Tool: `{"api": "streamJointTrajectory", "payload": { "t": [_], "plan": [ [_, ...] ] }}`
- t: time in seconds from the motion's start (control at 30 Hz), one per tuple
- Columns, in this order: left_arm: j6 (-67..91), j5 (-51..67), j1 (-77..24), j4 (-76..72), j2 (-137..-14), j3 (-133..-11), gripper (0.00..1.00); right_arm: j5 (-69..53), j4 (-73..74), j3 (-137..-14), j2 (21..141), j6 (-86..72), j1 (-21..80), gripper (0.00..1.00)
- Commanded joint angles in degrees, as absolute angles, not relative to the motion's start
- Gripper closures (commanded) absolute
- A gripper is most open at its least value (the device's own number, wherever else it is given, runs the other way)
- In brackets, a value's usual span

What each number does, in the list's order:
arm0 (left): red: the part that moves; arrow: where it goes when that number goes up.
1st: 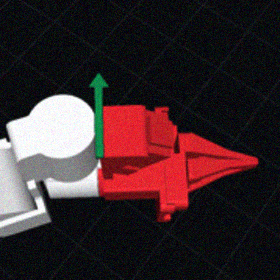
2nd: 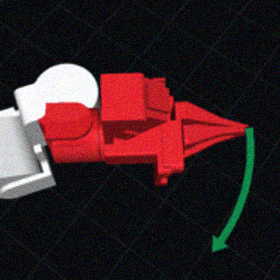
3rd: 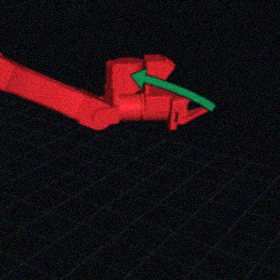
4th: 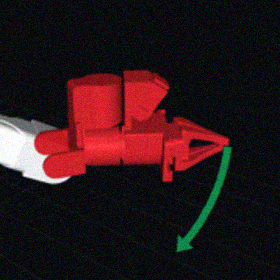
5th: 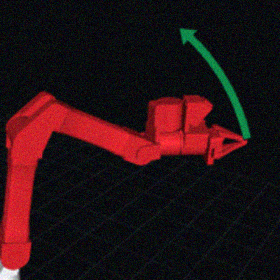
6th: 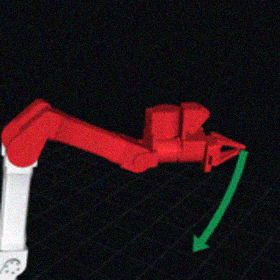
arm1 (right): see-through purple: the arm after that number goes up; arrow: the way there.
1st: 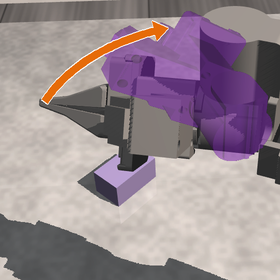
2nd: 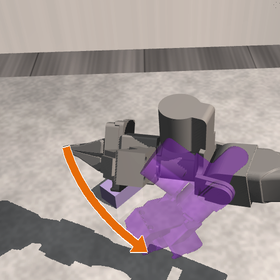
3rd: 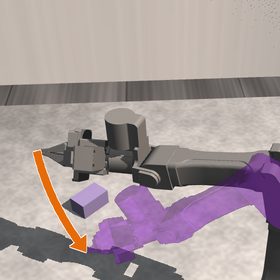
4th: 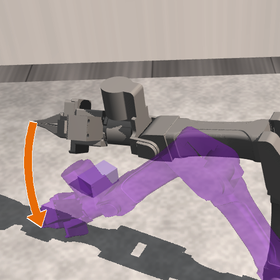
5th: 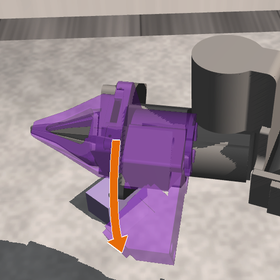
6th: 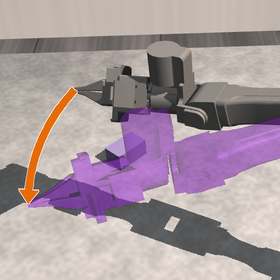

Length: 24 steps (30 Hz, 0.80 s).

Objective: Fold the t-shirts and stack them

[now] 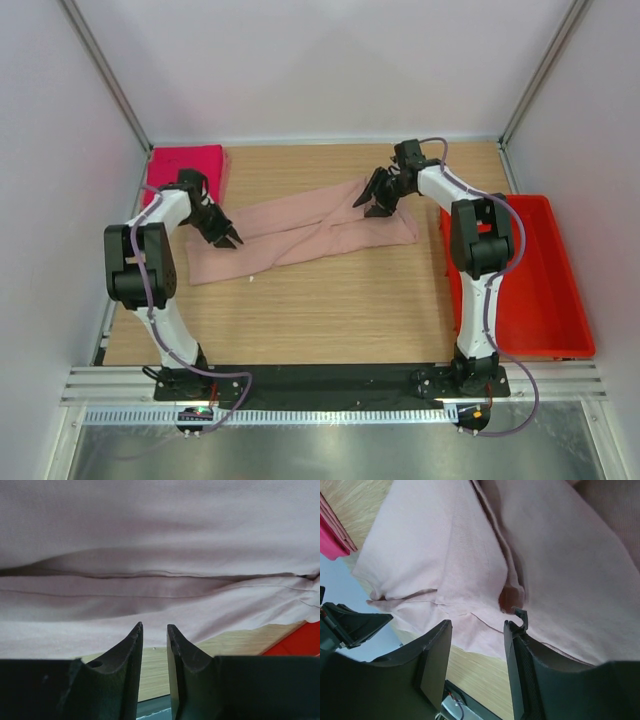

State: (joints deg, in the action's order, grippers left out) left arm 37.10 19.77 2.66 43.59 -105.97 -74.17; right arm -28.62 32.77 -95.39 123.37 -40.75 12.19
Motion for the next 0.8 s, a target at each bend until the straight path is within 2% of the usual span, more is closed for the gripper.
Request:
{"api": "streamJointTrajectory", "payload": {
  "t": [0.0, 0.33, 0.43, 0.5, 0.57, 0.6, 0.63, 0.77],
  "plan": [
    [35.6, 21.45, 2.9, 42.01, -107.75, -75.41, 0.74, -28.83, 28.66, -95.36, 123.13, -41.04, 11.87, 0.47],
    [32.78, 21.01, 2.9, 44.12, -110.21, -79.36, 0.74, -27.69, 29.36, -96.42, 125.59, -41.05, 11.95, 0.48],
    [32.78, 21.79, 2.9, 44.47, -110.74, -79.8, 0.75, -28.21, 29.09, -97.29, 126.65, -40.87, 12.13, 0.51],
    [32.96, 22.15, 2.99, 44.38, -111.09, -80.15, 0.74, -28.83, 28.74, -98.17, 127.88, -40.78, 12.48, 0.6],
    [32.96, 22.32, 2.9, 44.3, -111.53, -80.42, 0.75, -30.14, 27.87, -99.75, 128.58, -41.04, 13.44, 0.77],
    [32.87, 22.41, 2.9, 44.38, -111.62, -80.68, 0.75, -30.76, 26.9, -100.45, 129.45, -41.31, 13.88, 0.88],
    [32.87, 22.33, 2.99, 44.3, -111.8, -80.77, 0.74, -31.02, 26.37, -102.29, 129.98, -42.09, 14.67, 0.93],
    [32.87, 22.41, 2.9, 44.3, -112.06, -81.12, 0.74, -31.38, 24.53, -108.97, 133.59, -44.81, 16.43, 0.97]
  ]
}}
